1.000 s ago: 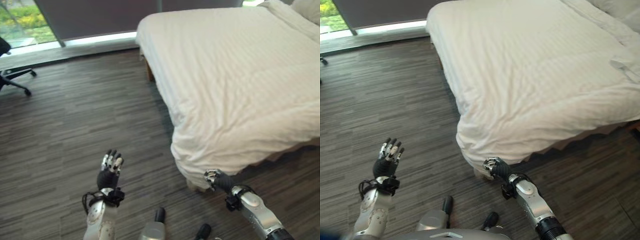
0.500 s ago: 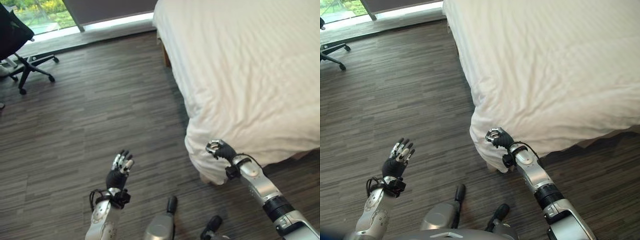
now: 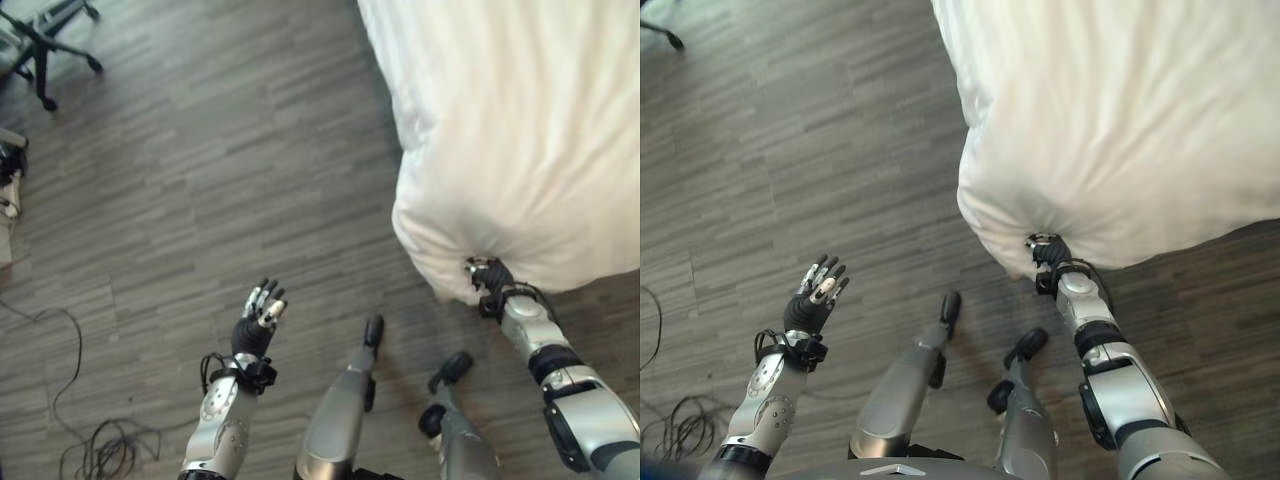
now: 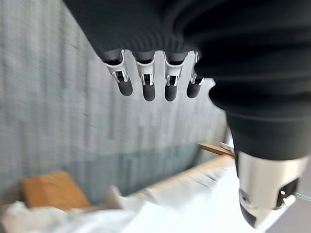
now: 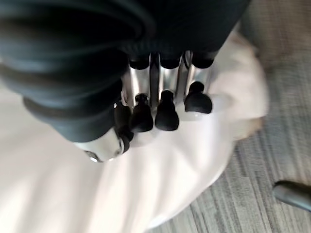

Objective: Making the bed.

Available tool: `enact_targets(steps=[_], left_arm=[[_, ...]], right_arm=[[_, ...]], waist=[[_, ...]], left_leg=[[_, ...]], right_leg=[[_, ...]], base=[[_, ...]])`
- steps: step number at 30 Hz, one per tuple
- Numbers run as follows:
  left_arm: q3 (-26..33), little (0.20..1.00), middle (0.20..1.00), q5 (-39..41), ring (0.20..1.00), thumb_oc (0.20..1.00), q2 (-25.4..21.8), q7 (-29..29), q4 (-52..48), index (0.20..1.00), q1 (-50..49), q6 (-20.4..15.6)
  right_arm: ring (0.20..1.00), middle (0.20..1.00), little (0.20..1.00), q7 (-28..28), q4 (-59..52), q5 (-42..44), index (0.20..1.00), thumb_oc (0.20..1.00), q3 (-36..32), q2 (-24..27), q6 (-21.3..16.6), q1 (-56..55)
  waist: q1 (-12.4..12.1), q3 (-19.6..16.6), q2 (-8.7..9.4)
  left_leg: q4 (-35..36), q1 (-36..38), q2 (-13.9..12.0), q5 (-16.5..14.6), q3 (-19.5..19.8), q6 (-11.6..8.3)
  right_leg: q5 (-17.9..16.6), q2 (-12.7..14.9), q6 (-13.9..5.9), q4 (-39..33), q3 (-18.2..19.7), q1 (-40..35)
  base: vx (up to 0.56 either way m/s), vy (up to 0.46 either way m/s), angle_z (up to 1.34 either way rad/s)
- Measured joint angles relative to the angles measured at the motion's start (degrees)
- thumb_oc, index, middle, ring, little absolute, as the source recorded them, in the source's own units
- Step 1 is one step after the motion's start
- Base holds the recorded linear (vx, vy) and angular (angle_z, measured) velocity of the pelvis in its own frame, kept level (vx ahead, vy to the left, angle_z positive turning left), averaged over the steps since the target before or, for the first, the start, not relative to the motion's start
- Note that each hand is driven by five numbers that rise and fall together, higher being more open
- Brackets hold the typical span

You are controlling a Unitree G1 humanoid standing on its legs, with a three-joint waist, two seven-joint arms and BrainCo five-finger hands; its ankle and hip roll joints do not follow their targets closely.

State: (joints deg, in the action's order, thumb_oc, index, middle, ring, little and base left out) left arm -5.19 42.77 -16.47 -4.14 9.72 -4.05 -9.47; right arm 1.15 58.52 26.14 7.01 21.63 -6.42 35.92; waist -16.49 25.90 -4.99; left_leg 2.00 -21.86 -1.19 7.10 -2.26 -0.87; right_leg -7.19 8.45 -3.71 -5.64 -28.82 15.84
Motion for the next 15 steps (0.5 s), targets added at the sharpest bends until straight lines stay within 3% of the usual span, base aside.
enact_targets(steps=[4, 10, 13, 14, 15], left_arm=[[-1.0, 1.0, 1.0, -0.02, 1.0, 1.0, 0.05, 0.59, -0.01, 1.0, 1.94, -0.03], [-0.79, 1.0, 1.0, -0.03, 1.0, 1.0, 0.12, 1.44, -0.06, 1.0, 1.97, -0.42], [-0.24, 1.0, 1.0, -0.03, 1.0, 1.0, 0.1, 1.5, -0.04, 1.0, 2.15, -0.54], [0.1, 1.0, 1.0, -0.03, 1.0, 1.0, 0.05, 1.52, -0.06, 1.0, 2.41, -0.54], [0.29, 1.0, 1.0, -0.03, 1.0, 1.0, 0.05, 1.53, -0.07, 1.0, 2.31, -0.56]], right_arm=[[0.2, 0.2, 0.2, 1.56, 2.79, 3.42, 0.2, 0.2, -4.53, -0.5, -1.3, -0.49], [0.2, 0.2, 0.2, 4.13, 8.56, 9.4, 0.2, 0.2, -13.31, -1.3, -1.16, -13.08], [0.2, 0.2, 0.2, 5.22, 11.94, 10.34, 0.2, 0.2, -13.49, -1.24, 0.04, -16.59], [0.2, 0.2, 0.2, 5.5, 12.1, 10.63, 0.2, 0.2, -15.43, -1.34, 0.02, -20.47], [0.2, 0.2, 0.2, 5.85, 11.48, 11.43, 0.2, 0.2, -17.11, -1.32, -0.22, -21.77]], waist=[[0.66, 1.12, 0.49], [2.53, 1.75, 1.42], [4.28, 2.26, 2.3], [5.95, 2.9, 3.45], [6.12, 3.01, 3.69]], left_leg=[[0.11, -0.01, 0.05, 0.0, -0.09, 0.01], [1.01, 0.13, 0.58, 0.16, -0.76, 0.27], [1.11, 0.45, 0.54, 0.14, -0.92, 0.3], [1.23, 1.78, 0.34, 0.13, -1.84, 0.31], [1.31, 2.65, 0.33, 0.08, -1.97, 0.39]], right_leg=[[-0.14, 0.13, -0.06, -0.01, 0.11, 0.17], [-0.24, 0.63, -0.32, 0.01, 0.96, 0.77], [-0.26, 0.62, -0.35, 0.01, 1.42, 0.79], [-0.39, 0.51, -0.24, 0.03, 2.24, 0.03], [-0.44, 0.43, -0.21, 0.02, 2.77, -0.53]], base=[[0.02, 0.03, -0.01], [0.03, 0.022, -0.04], [-0.03, 0.053, -0.11], [0.03, 0.015, -0.23], [0.04, 0.013, -0.3]])
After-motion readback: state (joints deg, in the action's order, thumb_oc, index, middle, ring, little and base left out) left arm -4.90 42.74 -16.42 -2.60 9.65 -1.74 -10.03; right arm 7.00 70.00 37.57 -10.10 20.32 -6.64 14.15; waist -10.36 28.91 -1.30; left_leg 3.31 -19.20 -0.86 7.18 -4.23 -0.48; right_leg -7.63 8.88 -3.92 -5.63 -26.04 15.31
